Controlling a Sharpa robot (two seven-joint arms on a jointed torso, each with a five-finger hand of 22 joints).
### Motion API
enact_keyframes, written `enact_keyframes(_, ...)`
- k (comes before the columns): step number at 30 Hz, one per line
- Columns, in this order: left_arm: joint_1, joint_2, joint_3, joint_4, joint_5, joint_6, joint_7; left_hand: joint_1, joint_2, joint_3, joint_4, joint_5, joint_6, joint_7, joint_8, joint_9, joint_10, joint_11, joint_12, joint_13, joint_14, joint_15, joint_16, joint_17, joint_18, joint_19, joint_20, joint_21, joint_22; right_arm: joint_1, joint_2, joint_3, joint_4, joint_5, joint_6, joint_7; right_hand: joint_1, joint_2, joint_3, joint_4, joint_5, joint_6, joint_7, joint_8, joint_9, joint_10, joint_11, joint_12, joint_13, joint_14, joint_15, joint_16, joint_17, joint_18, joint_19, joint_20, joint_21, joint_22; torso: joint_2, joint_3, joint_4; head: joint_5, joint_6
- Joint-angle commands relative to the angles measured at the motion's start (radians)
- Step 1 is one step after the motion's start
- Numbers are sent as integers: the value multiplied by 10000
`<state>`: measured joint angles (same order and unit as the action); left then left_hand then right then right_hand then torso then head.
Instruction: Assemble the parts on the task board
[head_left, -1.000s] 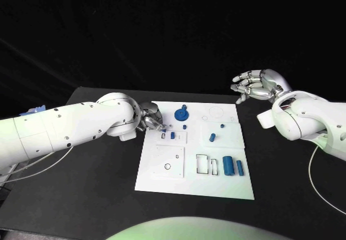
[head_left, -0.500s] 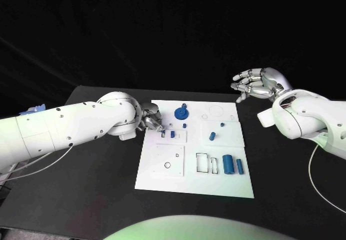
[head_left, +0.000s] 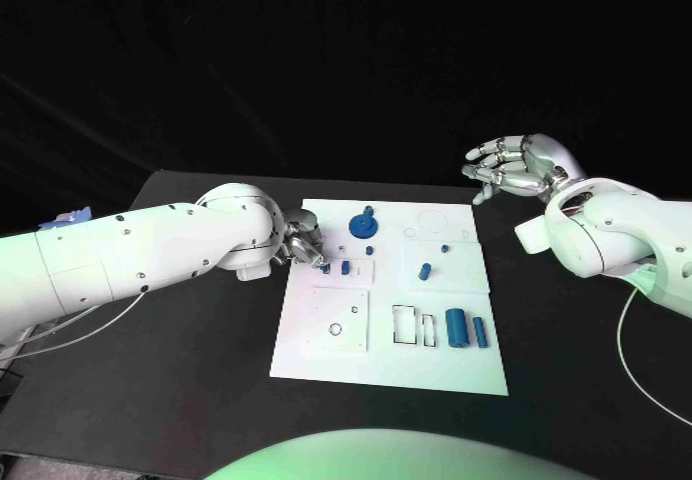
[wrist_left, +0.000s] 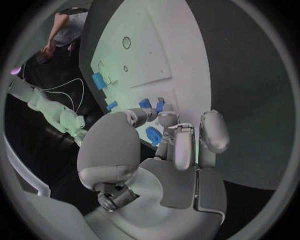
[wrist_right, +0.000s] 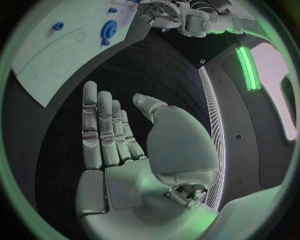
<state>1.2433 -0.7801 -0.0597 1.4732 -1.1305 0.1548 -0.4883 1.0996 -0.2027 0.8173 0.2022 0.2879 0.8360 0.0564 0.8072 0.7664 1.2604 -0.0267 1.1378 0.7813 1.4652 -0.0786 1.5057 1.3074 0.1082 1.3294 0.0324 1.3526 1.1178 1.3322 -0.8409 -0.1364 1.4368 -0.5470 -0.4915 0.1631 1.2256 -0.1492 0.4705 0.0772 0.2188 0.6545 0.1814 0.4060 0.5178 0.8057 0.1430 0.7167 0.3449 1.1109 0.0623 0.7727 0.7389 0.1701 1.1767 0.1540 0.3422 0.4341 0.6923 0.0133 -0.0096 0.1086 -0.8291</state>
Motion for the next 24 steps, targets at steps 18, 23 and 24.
enact_keyframes(18,-31,82,-22,-23,-130,363,-51,-80,46,1849,-1804,102,114,-73,48,10,89,-3,30,3,754,-55,73,1396,-166,53,-38,73,25,-2,-13,4,25,22,-46,97,-68,28,-75,-8,69,-91,409,35,13,-75,0,33,-10,-53,-11,-40,-10,116,65,22,-30,-9,0,9,6,-15,-14)
enact_keyframes(23,-31,90,-24,-39,-267,336,-61,-80,46,1849,-1804,102,114,-73,48,10,89,-3,30,3,754,-55,73,1396,-166,53,-38,73,25,-2,-17,4,36,23,-55,108,-68,28,-75,-8,69,-91,409,35,13,-75,0,33,-10,-53,-11,-40,-10,116,65,22,-30,-9,-6,6,4,-10,-16)
enact_keyframes(24,-31,92,-24,-39,-277,343,-61,-80,46,1849,-1804,102,114,-73,48,10,89,-3,30,3,754,-55,73,1396,-166,53,-38,73,25,-2,-18,4,37,23,-55,109,-68,28,-75,-8,69,-91,409,35,13,-75,0,33,-10,-53,-11,-40,-10,116,65,22,-30,-9,-6,7,2,-10,-16)
